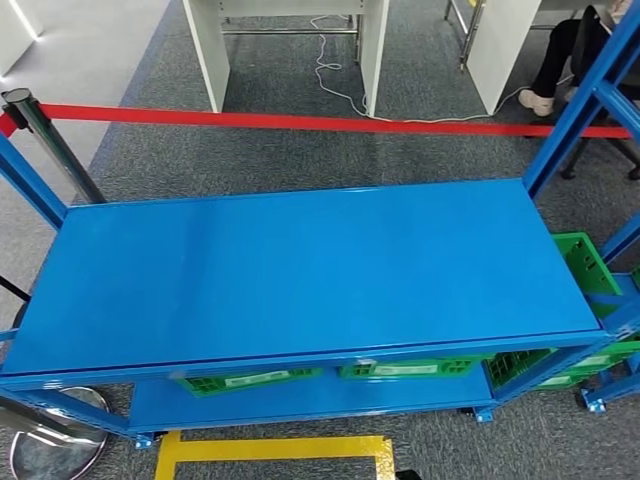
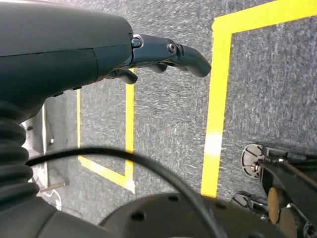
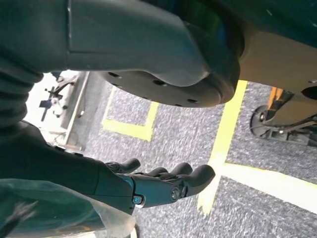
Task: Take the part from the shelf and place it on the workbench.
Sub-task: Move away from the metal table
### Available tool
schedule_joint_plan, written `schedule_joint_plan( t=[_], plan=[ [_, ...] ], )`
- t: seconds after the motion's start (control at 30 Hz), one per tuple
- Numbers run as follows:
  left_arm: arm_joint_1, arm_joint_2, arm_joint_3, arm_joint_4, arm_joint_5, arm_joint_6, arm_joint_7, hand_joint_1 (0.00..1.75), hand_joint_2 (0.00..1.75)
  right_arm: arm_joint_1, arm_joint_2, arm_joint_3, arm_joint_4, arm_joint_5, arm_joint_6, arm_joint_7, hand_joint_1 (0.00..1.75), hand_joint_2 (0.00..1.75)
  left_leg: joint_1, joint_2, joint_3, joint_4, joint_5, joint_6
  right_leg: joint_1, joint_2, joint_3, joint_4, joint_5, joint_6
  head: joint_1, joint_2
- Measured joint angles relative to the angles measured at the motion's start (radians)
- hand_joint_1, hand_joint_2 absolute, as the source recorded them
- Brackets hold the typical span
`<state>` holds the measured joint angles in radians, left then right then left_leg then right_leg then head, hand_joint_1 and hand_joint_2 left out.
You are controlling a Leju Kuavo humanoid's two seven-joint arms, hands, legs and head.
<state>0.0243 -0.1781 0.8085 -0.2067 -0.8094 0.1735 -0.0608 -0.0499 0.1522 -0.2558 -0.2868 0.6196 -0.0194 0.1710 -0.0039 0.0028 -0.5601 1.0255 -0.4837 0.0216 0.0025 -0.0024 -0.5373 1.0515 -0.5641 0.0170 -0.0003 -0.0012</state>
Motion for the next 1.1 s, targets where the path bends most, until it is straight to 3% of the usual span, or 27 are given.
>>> schedule_joint_plan(
  t=[0.03,0.13,0.17,0.2,0.27,0.3,0.4,0.47,0.53,0.6,0.67,0.7,0.73,0.8,0.87,0.9,1.0,1.03,1.1],
  plan=[
    [0.001,0.005,-0.025,-0.002,0.026,-0.005,0.001,0.0,0.0,0.007,-0.006,0.008,-0.004,-0.02,0.001,-0.006,0.0,0.0,0.003,0.0,0.002,-0.005,0.002,0.004,-0.001,0.001,-0.017,0.039,-0.025,0.005,0.002,0.0],
    [0.0,0.021,-0.096,-0.018,0.099,-0.02,0.005,0.0,0.0,0.035,-0.019,0.027,-0.006,-0.076,0.004,-0.021,0.0,0.0,0.002,0.001,0.003,-0.006,-0.002,0.011,-0.006,0.001,-0.111,0.216,-0.106,0.015,0.004,0.0],
    [-0.001,0.025,-0.116,-0.025,0.12,-0.024,0.006,0.0,0.44,0.046,-0.023,0.033,-0.006,-0.092,0.004,-0.025,0.0,0.0,0.002,0.0,0.004,-0.006,-0.003,0.012,-0.007,0.001,-0.128,0.243,-0.106,0.017,0.004,0.0],
    [-0.003,0.029,-0.135,-0.035,0.14,-0.029,0.007,0.0,0.87,0.059,-0.026,0.038,-0.005,-0.107,0.005,-0.028,0.0,0.0,0.002,0.0,0.006,-0.005,-0.005,0.011,-0.008,0.001,-0.128,0.233,-0.086,0.019,0.004,0.0],
    [-0.006,0.035,-0.161,-0.051,0.17,-0.034,0.008,0.0,1.75,0.081,-0.032,0.046,-0.003,-0.13,0.005,-0.033,0.0,0.0,0.003,-0.002,0.01,-0.005,-0.008,0.008,-0.011,0.001,-0.095,0.153,-0.026,0.02,0.004,0.0],
    [-0.007,0.037,-0.169,-0.056,0.178,-0.036,0.008,0.0,1.75,0.087,-0.034,0.049,-0.003,-0.137,0.006,-0.035,0.0,0.0,0.003,-0.003,0.012,-0.005,-0.009,0.007,-0.012,0.001,-0.081,0.121,-0.006,0.021,0.004,0.0],
    [-0.008,0.037,-0.172,-0.059,0.182,-0.037,0.008,0.0,1.75,0.089,-0.034,0.05,-0.002,-0.14,0.006,-0.036,0.0,0.0,0.004,-0.003,0.012,-0.005,-0.01,0.006,-0.013,0.001,-0.073,0.104,0.004,0.021,0.004,0.0],
    [-0.01,0.043,-0.195,-0.072,0.207,-0.042,0.01,0.0,1.75,0.101,-0.038,0.056,-0.001,-0.159,0.006,-0.042,0.0,0.0,0.002,-0.004,0.014,-0.003,-0.013,0.001,-0.014,0.002,-0.046,0.05,0.023,0.018,0.004,0.0],
    [-0.007,0.065,-0.282,-0.102,0.299,-0.062,0.017,0.0,0.87,0.13,-0.05,0.082,-0.001,-0.228,0.007,-0.061,0.0,0.87,0.0,-0.005,0.009,0.018,-0.032,-0.018,-0.015,0.004,-0.013,-0.014,0.043,-0.002,0.003,0.0],
    [0.011,0.085,-0.371,-0.119,0.391,-0.081,0.025,0.0,0.0,0.144,-0.062,0.108,-0.011,-0.298,0.008,-0.082,0.0,1.75,0.002,-0.005,-0.032,0.115,-0.089,-0.035,-0.015,0.002,-0.005,-0.027,0.045,-0.023,0.0,0.0],
    [0.04,0.09,-0.414,-0.117,0.437,-0.092,0.028,0.0,0.0,0.135,-0.069,0.121,-0.032,-0.333,0.009,-0.092,0.0,1.75,0.004,-0.005,-0.094,0.251,-0.147,-0.041,-0.014,0.0,-0.004,-0.027,0.042,-0.029,-0.002,0.0],
    [0.056,0.092,-0.432,-0.114,0.456,-0.096,0.03,0.0,0.0,0.13,-0.072,0.126,-0.045,-0.347,0.009,-0.096,0.0,1.75,0.004,-0.005,-0.112,0.287,-0.152,-0.041,-0.013,0.0,-0.003,-0.027,0.042,-0.03,-0.002,0.0],
    [0.073,0.095,-0.449,-0.109,0.473,-0.099,0.032,0.0,0.0,0.123,-0.076,0.13,-0.06,-0.36,0.009,-0.1,0.0,1.75,0.004,-0.005,-0.112,0.284,-0.136,-0.04,-0.013,0.001,-0.001,-0.027,0.041,-0.03,-0.002,0.0],
    [0.105,0.102,-0.48,-0.096,0.506,-0.105,0.036,0.0,0.0,0.105,-0.081,0.141,-0.093,-0.385,0.01,-0.107,0.0,1.75,0.006,-0.005,-0.063,0.171,-0.061,-0.039,-0.013,0.002,0.005,-0.027,0.038,-0.029,-0.002,0.0],
    [0.131,0.108,-0.513,-0.083,0.539,-0.113,0.039,0.0,0.0,0.09,-0.091,0.15,-0.123,-0.41,0.01,-0.114,0.0,1.75,0.01,-0.006,-0.004,0.043,-0.015,-0.049,-0.007,0.002,0.005,-0.025,0.031,-0.027,-0.005,0.0],
    [0.139,0.11,-0.529,-0.078,0.553,-0.117,0.041,0.0,0.44,0.085,-0.095,0.154,-0.133,-0.421,0.01,-0.118,0.0,1.75,0.011,-0.007,0.011,0.01,-0.01,-0.05,-0.003,0.002,0.004,-0.025,0.029,-0.026,-0.005,0.0],
    [0.153,0.117,-0.574,-0.074,0.598,-0.124,0.042,0.0,1.75,0.086,-0.109,0.168,-0.151,-0.455,0.012,-0.127,0.0,0.44,0.01,-0.008,0.016,-0.002,-0.013,-0.035,0.003,0.001,0.001,-0.028,0.028,-0.024,0.001,0.0],
    [0.154,0.121,-0.59,-0.075,0.616,-0.128,0.042,0.0,1.75,0.091,-0.113,0.174,-0.153,-0.469,0.013,-0.13,0.0,0.0,0.008,-0.008,0.016,-0.002,-0.013,-0.035,0.002,0.001,0.002,-0.03,0.029,-0.022,0.003,0.0],
    [0.152,0.131,-0.628,-0.085,0.657,-0.138,0.043,0.0,1.75,0.112,-0.118,0.186,-0.154,-0.501,0.013,-0.137,0.0,0.0,0.005,-0.007,0.016,-0.002,-0.014,-0.033,-0.001,0.002,0.002,-0.031,0.03,-0.02,0.003,0.0]
  ],
)
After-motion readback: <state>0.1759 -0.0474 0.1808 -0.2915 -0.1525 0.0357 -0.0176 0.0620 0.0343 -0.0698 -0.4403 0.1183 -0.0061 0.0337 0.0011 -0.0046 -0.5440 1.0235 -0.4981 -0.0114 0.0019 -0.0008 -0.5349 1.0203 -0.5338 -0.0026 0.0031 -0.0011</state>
